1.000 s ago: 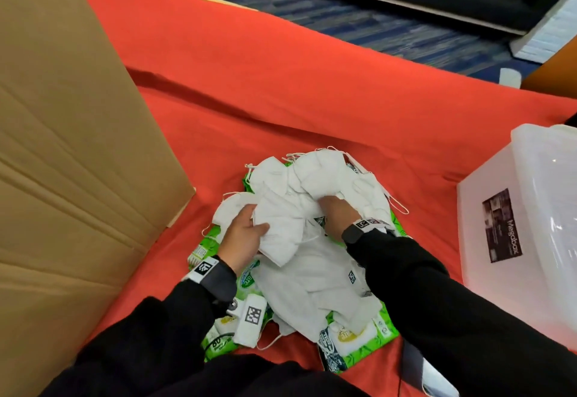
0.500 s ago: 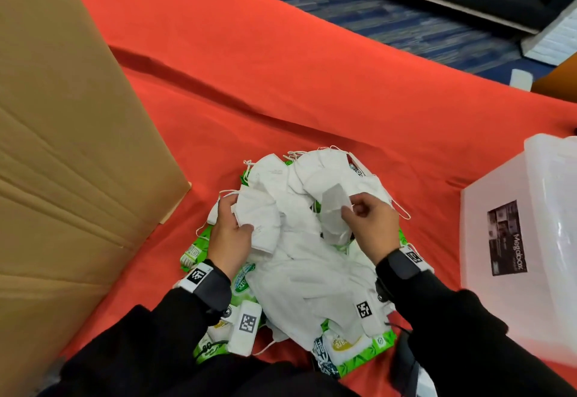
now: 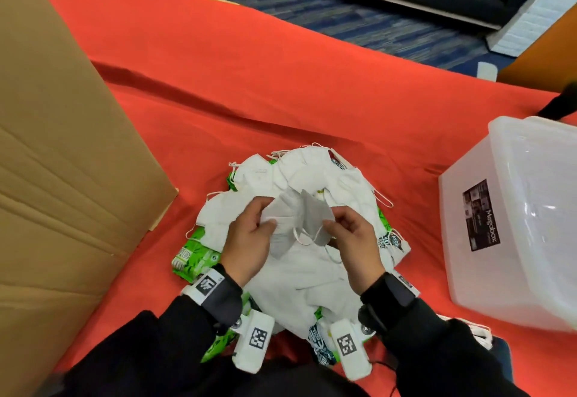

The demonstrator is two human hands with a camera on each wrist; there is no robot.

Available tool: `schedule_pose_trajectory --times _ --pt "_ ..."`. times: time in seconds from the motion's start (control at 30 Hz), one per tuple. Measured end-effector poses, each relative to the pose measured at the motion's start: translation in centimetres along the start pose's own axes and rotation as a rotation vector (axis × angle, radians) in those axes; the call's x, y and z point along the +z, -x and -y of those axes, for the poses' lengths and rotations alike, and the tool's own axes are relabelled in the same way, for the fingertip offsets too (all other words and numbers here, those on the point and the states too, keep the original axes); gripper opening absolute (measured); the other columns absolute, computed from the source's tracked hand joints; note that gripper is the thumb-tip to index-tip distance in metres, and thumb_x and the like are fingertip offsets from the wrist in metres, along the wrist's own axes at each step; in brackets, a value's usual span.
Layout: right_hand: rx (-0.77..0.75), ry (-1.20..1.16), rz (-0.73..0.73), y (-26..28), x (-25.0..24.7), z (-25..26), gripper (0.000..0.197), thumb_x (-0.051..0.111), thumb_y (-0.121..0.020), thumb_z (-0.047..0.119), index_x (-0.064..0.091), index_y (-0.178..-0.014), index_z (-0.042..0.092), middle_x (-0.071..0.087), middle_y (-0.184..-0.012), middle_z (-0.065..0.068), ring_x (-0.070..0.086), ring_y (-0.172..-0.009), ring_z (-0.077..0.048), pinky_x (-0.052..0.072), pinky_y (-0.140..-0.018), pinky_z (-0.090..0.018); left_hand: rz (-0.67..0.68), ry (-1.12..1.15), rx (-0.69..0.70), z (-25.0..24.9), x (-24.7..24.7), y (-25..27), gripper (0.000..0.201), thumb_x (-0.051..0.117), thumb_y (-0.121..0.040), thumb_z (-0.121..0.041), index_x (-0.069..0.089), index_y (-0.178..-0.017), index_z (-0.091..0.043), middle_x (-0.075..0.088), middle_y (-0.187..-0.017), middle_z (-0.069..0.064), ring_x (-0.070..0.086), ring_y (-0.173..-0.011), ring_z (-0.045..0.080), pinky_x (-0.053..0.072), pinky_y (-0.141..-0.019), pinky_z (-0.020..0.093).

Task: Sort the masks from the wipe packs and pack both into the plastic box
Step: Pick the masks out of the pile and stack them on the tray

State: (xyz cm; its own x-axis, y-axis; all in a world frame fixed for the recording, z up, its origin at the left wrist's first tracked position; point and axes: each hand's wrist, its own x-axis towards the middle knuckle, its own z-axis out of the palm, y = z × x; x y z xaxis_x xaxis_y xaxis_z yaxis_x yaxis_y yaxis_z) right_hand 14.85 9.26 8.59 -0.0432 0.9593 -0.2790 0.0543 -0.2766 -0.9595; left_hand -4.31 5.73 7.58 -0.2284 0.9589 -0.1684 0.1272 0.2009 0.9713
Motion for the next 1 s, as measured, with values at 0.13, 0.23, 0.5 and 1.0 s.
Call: schedule_pose_trajectory --times 0.13,0.23,0.5,1.0 --pt "0.039 -0.109 -0.058 0.2 -1.8 0.9 0.022 0.054 -0.090 -0.013 0.064 -0.095 0.006 0.072 -0.083 -0.010 0.067 -0.072 -0.025 0.057 -0.065 -0.037 -0.090 0.034 -0.022 0.3 -3.1 -0.5 0.035 0.058 -0.090 -0.002 0.066 -0.109 -0.030 0.076 -0.101 -0.002 0.072 -0.096 0.022 0.057 -0.090 0.051" --pt "0.041 -0.133 -0.081 0.2 -2.0 1.1 0.022 0.053 -0.088 -0.014 0.066 -0.098 0.002 0.071 -0.086 -0.011 0.066 -0.074 -0.025 0.054 -0.067 -0.036 -0.030 0.098 0.032 -0.6 -3.8 -0.4 0.032 0.058 -0.088 0.006 0.068 -0.105 -0.019 0.076 -0.093 -0.001 0.071 -0.085 0.019 0.056 -0.078 0.038" --pt "-0.027 -0.262 0.055 1.2 -0.8 2.3 0.020 0.060 -0.093 -0.008 0.068 -0.092 0.011 0.070 -0.092 -0.012 0.069 -0.080 -0.026 0.060 -0.077 -0.046 0.276 -0.003 -0.062 -0.7 -3.3 -1.1 0.031 0.067 -0.074 -0.023 0.072 -0.104 -0.029 0.078 -0.101 -0.001 0.073 -0.094 0.020 0.056 -0.093 0.048" --pt "-0.582 0.684 0.333 2.4 -2.1 0.6 0.028 0.073 -0.086 0.018 0.074 -0.109 0.033 0.059 -0.137 0.017 0.051 -0.132 -0.013 0.041 -0.108 -0.033 0.206 0.431 -0.239 -0.4 -1.6 -0.4 0.033 0.057 -0.096 0.006 0.063 -0.126 -0.009 0.074 -0.118 0.014 0.071 -0.108 0.030 0.061 -0.082 0.035"
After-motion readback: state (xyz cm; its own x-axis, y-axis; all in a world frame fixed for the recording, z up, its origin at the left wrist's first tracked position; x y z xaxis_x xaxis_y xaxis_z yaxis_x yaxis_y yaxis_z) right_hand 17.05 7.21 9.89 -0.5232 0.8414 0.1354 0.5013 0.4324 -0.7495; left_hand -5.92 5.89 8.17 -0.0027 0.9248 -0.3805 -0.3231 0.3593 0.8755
